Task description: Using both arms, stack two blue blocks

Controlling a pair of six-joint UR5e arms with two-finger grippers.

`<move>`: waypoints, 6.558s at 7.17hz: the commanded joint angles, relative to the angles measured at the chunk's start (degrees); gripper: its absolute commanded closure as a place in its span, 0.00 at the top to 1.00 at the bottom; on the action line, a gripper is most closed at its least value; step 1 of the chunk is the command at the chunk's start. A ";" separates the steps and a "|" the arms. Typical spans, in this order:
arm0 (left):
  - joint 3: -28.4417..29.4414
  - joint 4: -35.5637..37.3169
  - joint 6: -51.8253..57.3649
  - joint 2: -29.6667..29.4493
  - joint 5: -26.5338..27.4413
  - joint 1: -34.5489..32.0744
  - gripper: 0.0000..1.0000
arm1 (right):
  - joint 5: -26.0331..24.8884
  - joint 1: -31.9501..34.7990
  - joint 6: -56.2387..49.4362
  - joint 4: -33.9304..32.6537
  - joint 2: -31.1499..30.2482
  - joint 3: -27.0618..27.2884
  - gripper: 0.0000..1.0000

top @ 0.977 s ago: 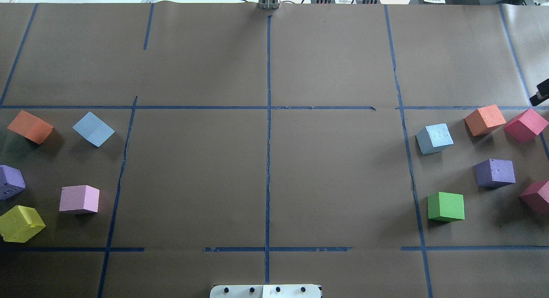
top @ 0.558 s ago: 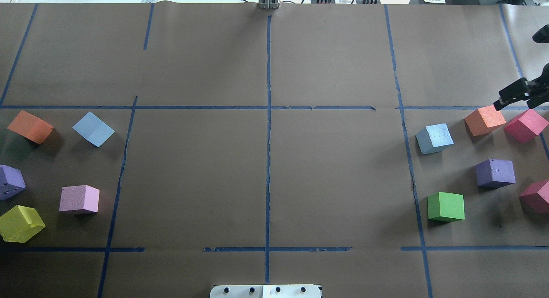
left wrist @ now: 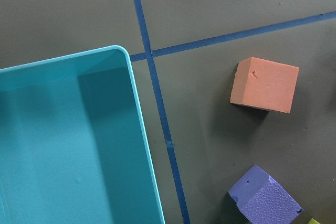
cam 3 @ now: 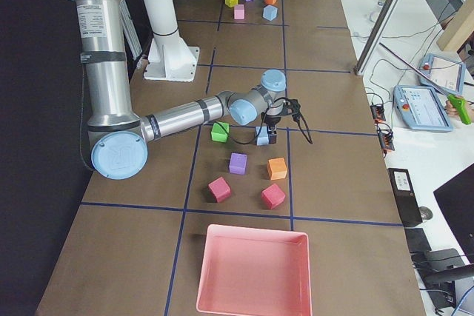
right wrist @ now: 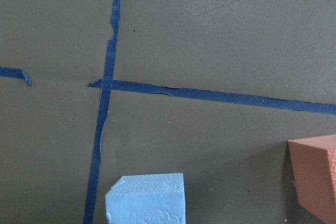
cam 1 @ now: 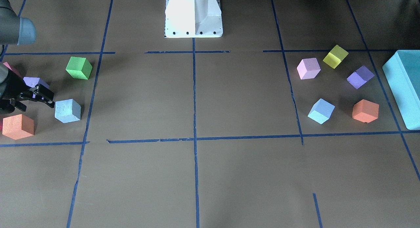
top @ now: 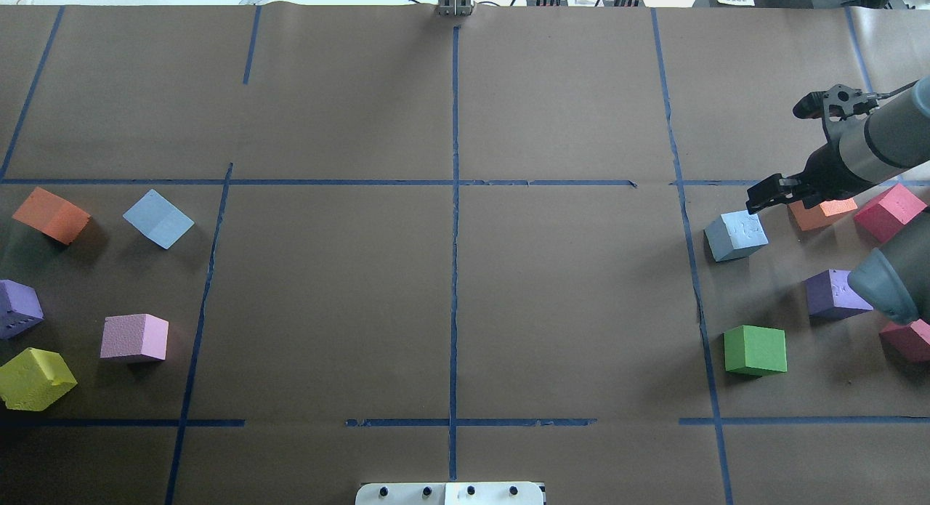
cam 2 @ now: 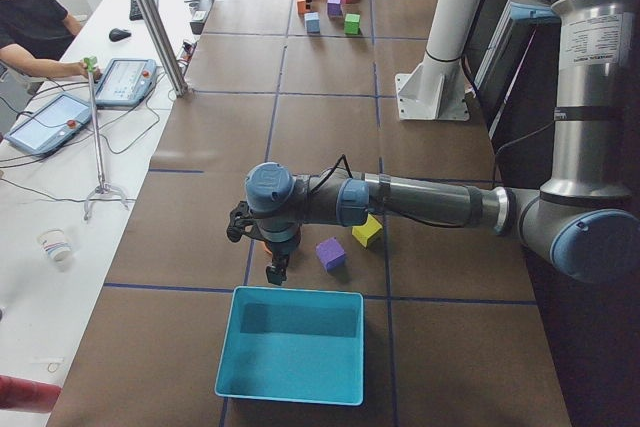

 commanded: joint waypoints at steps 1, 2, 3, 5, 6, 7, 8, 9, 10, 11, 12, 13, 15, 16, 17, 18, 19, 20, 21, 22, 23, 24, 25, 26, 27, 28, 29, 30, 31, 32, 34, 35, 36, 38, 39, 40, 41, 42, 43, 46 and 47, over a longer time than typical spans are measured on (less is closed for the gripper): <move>-1.36 0.07 -0.01 0.39 -0.05 -0.04 1.00 | -1.23 -3.27 2.01 0.23 1.44 -0.12 0.99; -1.45 0.07 -0.01 0.39 -0.05 -0.04 1.00 | -1.41 -4.24 1.92 0.23 1.44 -0.39 0.99; -1.45 -0.02 -0.01 0.39 -0.05 -0.04 1.00 | -2.45 -4.77 1.92 0.23 1.53 -1.35 0.99; -1.88 -0.02 -0.01 0.39 -0.05 -0.04 1.00 | -4.48 -5.57 1.84 0.23 1.53 -2.15 0.98; -2.93 0.07 -0.10 0.39 -0.14 -0.04 1.00 | -4.49 -5.74 1.75 0.23 1.53 -2.84 0.98; -3.20 0.15 -0.10 0.48 -0.14 -0.13 1.00 | -4.49 -6.01 1.84 0.66 1.62 -3.46 0.97; -3.20 0.16 -0.10 0.48 -0.66 -0.13 1.00 | -4.49 -6.79 1.92 0.75 1.53 -3.64 0.95; -3.20 0.16 -0.10 0.57 -1.45 -0.13 1.00 | -4.40 -7.58 2.01 0.76 1.53 -3.73 0.87; -3.29 0.16 -0.01 0.74 -1.54 -0.13 1.00 | -4.22 -7.59 1.92 0.84 1.62 -3.12 0.31; -3.38 0.07 0.08 0.74 -1.63 -0.13 1.00 | -4.13 -7.59 1.84 0.84 1.53 -3.03 0.02; -3.38 -0.02 -0.01 0.66 -3.37 -0.04 1.00 | -3.96 -7.68 2.01 0.84 1.88 -0.76 0.00; -3.64 -0.02 -0.01 0.57 -3.48 0.05 1.00 | -3.78 -7.77 3.58 -4.38 9.45 1.35 0.00; -4.52 -0.02 -0.18 0.57 -3.48 0.05 1.00 | -5.96 -14.67 17.66 -19.50 27.91 -0.20 0.00; -4.52 -0.02 -0.19 0.48 -3.48 0.14 1.00 | -8.15 -17.93 22.88 -19.46 32.34 -2.74 0.00; -4.61 -0.02 -0.01 0.31 -3.57 0.22 1.00 | -9.31 -19.96 28.93 -19.46 39.60 -9.64 0.00; -5.13 -0.02 -0.10 0.22 -3.91 0.31 1.00 | -11.32 -21.99 32.91 -17.81 44.90 -17.01 0.00; -5.40 -0.02 -0.18 0.13 -5.05 0.40 1.00 | -13.17 -23.75 36.95 -12.05 45.12 -21.79 0.00; -5.32 -0.02 -0.19 0.22 -5.06 0.40 1.00 | -13.97 -24.55 38.47 -8.33 45.39 -24.79 0.00; -5.31 -0.02 -0.19 0.22 -5.06 0.40 1.00 | -14.15 -25.34 37.96 -8.30 45.39 -24.91 0.01; -5.40 -0.02 -0.19 0.22 -5.06 0.40 1.00 | -14.24 -25.78 37.87 -8.30 45.39 -24.82 0.01; -5.32 -0.02 -0.10 0.22 -5.06 0.49 1.00 | -15.20 -26.05 37.00 -8.38 45.30 -24.82 0.14; -5.31 -0.02 -0.10 0.13 -5.15 0.66 1.00 | -15.56 -26.14 36.73 -8.56 45.30 -24.56 0.91; -5.23 -0.02 -1.58 0.04 -4.89 2.40 1.00 | -15.65 -26.05 36.73 -8.82 45.13 -23.43 1.00; -5.05 -0.72 -12.56 -1.96 -4.45 7.12 1.00 | -15.65 -25.35 36.64 -9.00 44.87 -20.63 1.00; -4.18 -3.59 -25.02 -3.20 -4.27 11.26 1.00 | -15.04 -23.61 36.64 -11.18 43.12 -15.12 1.00; -3.91 -5.71 -37.33 -5.30 -3.66 15.47 1.00 | -14.77 -21.76 36.29 -13.02 38.67 -7.32 1.00; -5.04 -9.30 -43.80 -7.06 5.22 20.82 1.00 | -13.90 -19.22 33.07 -13.04 31.49 1.28 1.00; -3.48 -15.86 -44.13 -8.03 11.75 28.01 1.00 | -13.02 -17.28 27.47 -12.87 26.28 5.11 1.00; -1.12 -22.45 -39.26 -9.87 11.99 29.04 0.97 | -12.92 -16.39 26.28 -12.95 25.97 5.15 1.00; 0.99 -23.74 -27.20 -12.67 12.16 29.57 0.97 | -12.92 -16.21 26.18 -12.87 25.27 5.15 1.00; 10.47 -23.31 -20.68 -20.15 11.20 31.32 0.98 | -12.92 -15.94 26.09 -12.34 23.60 5.06 1.00; 11.46 -23.05 -11.27 -19.83 11.37 32.03 0.98 | -13.36 -16.12 26.09 -12.34 23.51 4.80 1.00; 11.99 -22.96 -9.00 -19.47 11.46 32.13 1.00 | -13.36 -16.12 26.09 -12.34 23.51 4.80 1.00; 12.35 -22.96 -13.86 -19.47 11.11 32.74 1.00 | -13.71 -16.21 26.09 -12.34 23.51 4.80 1.00; 12.00 -22.96 -17.64 -19.47 11.02 33.44 1.00 | -13.80 -16.29 26.09 -12.34 23.51 4.71 1.00; 11.91 -23.13 -20.11 -19.38 8.67 33.45 1.00 | -13.80 -16.29 26.18 -12.34 23.51 4.71 1.00; 12.00 -23.22 -20.14 -19.21 8.56 33.53 1.00 | -13.89 -16.64 26.27 -12.34 23.51 4.71 1.00; 12.17 -23.40 -20.14 -18.51 8.65 33.53 1.00 | -14.15 -16.91 26.27 -12.34 23.51 4.71 1.00; 12.26 -23.40 -20.05 -18.50 8.82 33.80 1.00 | -14.15 -16.91 26.27 -12.34 23.42 4.71 1.00; 13.14 -23.49 -21.63 -18.06 8.83 36.25 1.00 | -14.15 -17.26 26.36 -12.25 23.07 4.27 1.00; 14.19 -23.57 -21.63 -18.06 8.74 36.52 1.00 | -14.15 -17.35 26.36 -12.25 23.07 4.27 1.00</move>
